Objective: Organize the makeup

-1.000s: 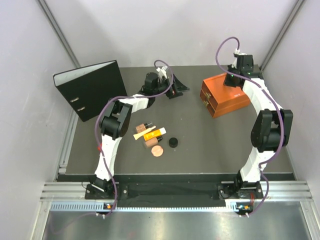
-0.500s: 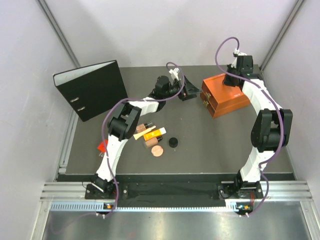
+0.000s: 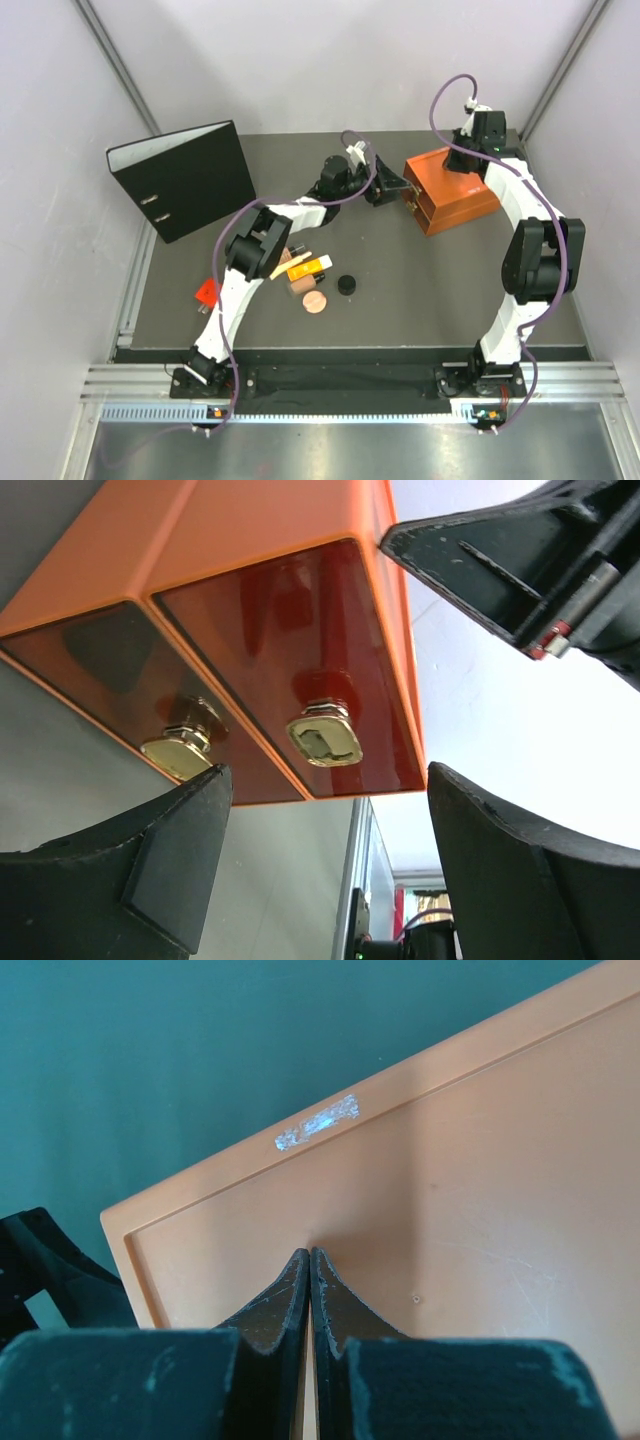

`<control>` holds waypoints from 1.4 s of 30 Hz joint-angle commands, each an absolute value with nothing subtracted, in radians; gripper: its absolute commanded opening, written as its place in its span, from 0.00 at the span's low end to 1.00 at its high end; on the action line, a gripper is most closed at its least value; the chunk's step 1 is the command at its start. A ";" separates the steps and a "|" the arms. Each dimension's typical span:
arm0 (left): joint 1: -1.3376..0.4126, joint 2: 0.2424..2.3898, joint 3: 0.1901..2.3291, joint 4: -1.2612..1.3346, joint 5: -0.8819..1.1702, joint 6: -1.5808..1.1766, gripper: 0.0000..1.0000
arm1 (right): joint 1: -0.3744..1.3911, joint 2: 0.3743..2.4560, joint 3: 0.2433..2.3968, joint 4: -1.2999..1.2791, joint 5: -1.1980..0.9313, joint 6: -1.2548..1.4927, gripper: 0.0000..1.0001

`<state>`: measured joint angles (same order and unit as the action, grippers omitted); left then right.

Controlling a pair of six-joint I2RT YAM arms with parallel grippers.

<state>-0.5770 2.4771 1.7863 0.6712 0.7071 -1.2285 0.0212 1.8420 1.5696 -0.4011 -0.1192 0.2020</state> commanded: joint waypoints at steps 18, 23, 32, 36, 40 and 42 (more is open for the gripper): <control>-0.632 2.519 1.944 0.529 0.611 -1.172 0.63 | 0.014 1.825 1.489 -0.453 -0.169 0.169 0.00; -0.632 2.530 1.956 0.526 0.615 -1.178 0.50 | 0.014 1.839 1.503 -0.459 -0.182 0.170 0.00; -0.630 2.539 1.930 0.555 0.615 -1.189 0.29 | 0.014 1.844 1.503 -0.460 -0.196 0.175 0.00; -0.627 2.536 1.928 0.551 0.618 -1.186 0.00 | 0.014 1.847 1.499 -0.460 -0.198 0.176 0.00; -0.624 2.499 1.892 0.515 0.620 -1.112 0.00 | 0.014 1.845 1.494 -0.460 -0.198 0.178 0.00; -0.623 2.461 1.838 0.502 0.608 -1.089 0.00 | 0.014 1.845 1.494 -0.460 -0.196 0.178 0.00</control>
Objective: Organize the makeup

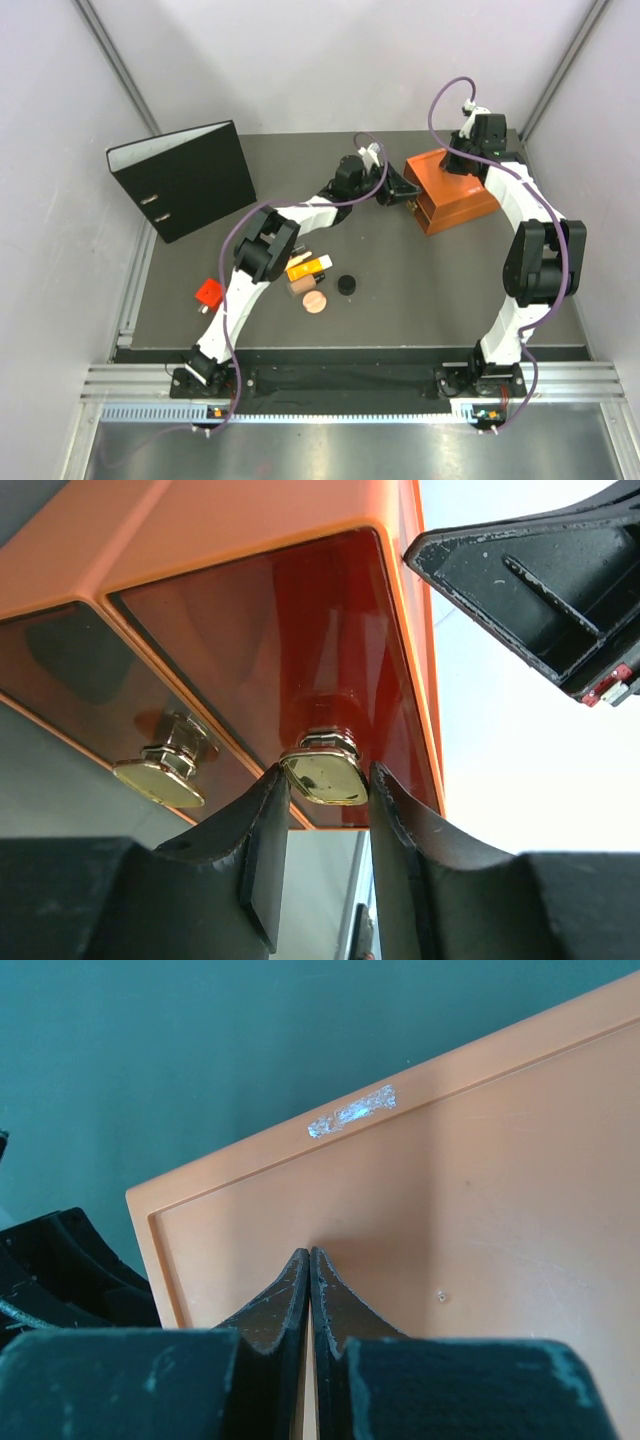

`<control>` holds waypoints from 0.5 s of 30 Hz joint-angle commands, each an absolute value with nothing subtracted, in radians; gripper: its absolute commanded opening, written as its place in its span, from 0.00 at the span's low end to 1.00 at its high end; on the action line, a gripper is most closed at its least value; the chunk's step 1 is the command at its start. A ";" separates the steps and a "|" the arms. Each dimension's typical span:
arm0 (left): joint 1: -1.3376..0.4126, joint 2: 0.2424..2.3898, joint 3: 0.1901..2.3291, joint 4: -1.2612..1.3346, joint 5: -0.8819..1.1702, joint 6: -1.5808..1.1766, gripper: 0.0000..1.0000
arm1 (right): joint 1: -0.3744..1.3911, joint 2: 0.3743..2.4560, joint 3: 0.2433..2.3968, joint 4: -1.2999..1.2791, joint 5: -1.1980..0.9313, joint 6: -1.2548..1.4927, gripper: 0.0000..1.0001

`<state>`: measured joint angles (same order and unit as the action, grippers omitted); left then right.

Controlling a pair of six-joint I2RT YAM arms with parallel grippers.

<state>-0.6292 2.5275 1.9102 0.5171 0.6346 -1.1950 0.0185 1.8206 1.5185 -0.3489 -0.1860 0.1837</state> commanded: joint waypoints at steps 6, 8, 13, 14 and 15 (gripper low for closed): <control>-0.597 2.369 1.679 0.514 0.581 -1.055 0.00 | 0.014 1.844 1.493 -0.462 -0.199 0.179 0.00; -0.588 2.336 1.638 0.523 0.578 -1.052 0.00 | 0.014 1.841 1.493 -0.460 -0.198 0.178 0.00; -0.563 2.269 1.502 0.534 0.566 -1.031 0.00 | 0.014 1.838 1.486 -0.457 -0.196 0.178 0.00; -0.558 2.252 1.467 0.541 0.572 -1.029 0.00 | 0.014 1.839 1.485 -0.457 -0.196 0.178 0.00; -0.555 2.243 1.451 0.545 0.575 -1.020 0.00 | 0.014 1.839 1.485 -0.456 -0.198 0.178 0.00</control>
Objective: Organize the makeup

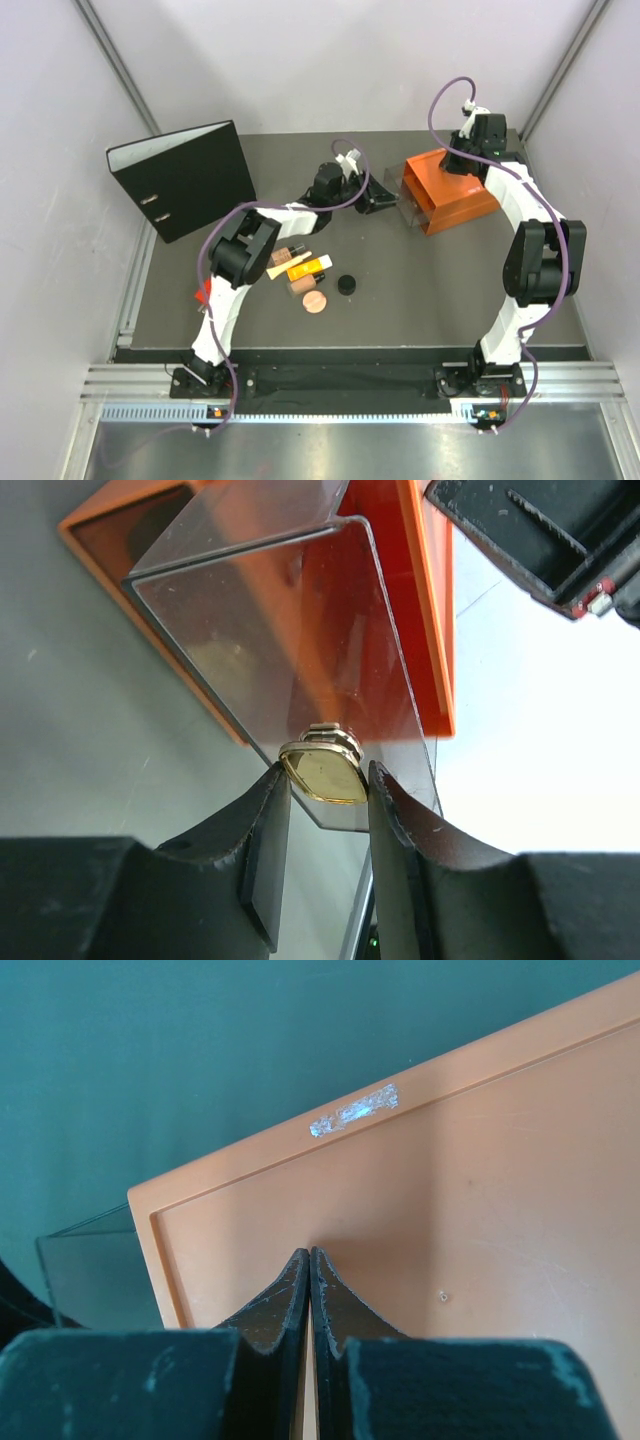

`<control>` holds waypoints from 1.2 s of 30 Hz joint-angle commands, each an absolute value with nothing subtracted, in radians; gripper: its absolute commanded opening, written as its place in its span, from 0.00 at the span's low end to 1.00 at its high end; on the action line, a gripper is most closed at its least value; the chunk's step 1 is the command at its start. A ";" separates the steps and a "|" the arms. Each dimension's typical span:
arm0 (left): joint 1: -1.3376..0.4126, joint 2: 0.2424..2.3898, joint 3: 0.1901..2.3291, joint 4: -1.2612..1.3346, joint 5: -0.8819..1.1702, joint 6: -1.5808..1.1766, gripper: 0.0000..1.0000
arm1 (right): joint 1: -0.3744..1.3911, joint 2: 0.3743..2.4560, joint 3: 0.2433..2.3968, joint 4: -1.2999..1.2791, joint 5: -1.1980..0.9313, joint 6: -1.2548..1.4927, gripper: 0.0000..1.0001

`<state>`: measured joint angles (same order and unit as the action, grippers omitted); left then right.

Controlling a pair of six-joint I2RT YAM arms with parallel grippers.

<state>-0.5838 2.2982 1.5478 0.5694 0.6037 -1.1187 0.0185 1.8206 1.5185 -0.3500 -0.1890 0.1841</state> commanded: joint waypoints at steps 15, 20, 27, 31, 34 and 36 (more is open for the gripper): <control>-0.514 2.109 1.348 0.368 0.538 -0.816 0.00 | 0.014 1.842 1.474 -0.456 -0.202 0.184 0.00; -0.505 2.108 1.378 0.230 0.543 -0.726 0.00 | 0.014 1.850 1.489 -0.460 -0.206 0.184 0.00; -0.503 2.095 1.347 0.241 0.551 -0.701 0.07 | 0.014 1.867 1.516 -0.471 -0.207 0.179 0.00; -0.503 2.091 1.374 0.213 0.542 -0.672 0.16 | 0.014 1.873 1.520 -0.474 -0.204 0.179 0.00; -0.502 2.083 1.384 0.218 0.543 -0.666 0.29 | 0.014 1.875 1.520 -0.477 -0.199 0.176 0.00; -0.503 2.076 1.387 0.227 0.545 -0.667 0.41 | 0.014 1.871 1.520 -0.482 -0.193 0.175 0.00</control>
